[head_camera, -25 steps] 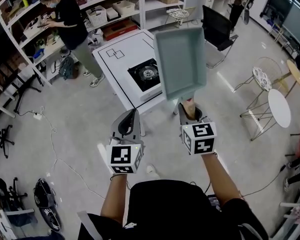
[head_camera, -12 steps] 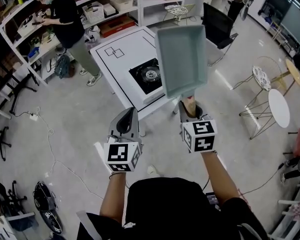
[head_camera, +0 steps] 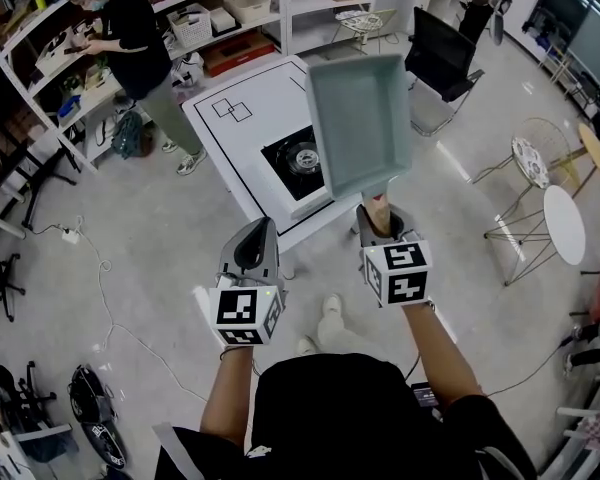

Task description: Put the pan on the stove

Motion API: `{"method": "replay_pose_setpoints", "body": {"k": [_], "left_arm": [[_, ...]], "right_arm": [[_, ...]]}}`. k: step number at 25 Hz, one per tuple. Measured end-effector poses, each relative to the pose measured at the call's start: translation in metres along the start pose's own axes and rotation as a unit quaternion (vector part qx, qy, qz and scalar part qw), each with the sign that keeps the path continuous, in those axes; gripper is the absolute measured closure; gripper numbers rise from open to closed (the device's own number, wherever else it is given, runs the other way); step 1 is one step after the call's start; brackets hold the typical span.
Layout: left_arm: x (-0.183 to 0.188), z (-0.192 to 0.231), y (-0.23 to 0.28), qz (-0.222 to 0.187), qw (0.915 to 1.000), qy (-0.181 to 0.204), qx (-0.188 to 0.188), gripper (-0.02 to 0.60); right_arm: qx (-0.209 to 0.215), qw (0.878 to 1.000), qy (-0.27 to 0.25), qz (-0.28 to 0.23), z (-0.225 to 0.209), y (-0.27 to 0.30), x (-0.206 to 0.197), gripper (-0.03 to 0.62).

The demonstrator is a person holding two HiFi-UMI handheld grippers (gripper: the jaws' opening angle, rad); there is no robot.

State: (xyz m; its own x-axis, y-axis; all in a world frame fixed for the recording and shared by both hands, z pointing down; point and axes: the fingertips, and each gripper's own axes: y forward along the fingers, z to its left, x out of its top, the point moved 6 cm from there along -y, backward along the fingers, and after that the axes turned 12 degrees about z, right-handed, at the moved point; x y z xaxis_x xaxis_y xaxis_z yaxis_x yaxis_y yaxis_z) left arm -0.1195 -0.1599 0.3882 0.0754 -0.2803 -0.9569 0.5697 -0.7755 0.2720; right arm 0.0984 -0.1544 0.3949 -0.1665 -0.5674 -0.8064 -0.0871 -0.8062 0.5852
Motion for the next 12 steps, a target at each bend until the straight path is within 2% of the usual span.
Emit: {"method": "replay_pose_setpoints", "body": {"k": [12], "left_arm": [[0.008, 0.012, 0.057, 0.012, 0.9991, -0.010, 0.039, 0.574]], "right_arm": [[0.028, 0.999, -0.016, 0.031, -0.035, 0.067, 0.021, 0.516]]}}
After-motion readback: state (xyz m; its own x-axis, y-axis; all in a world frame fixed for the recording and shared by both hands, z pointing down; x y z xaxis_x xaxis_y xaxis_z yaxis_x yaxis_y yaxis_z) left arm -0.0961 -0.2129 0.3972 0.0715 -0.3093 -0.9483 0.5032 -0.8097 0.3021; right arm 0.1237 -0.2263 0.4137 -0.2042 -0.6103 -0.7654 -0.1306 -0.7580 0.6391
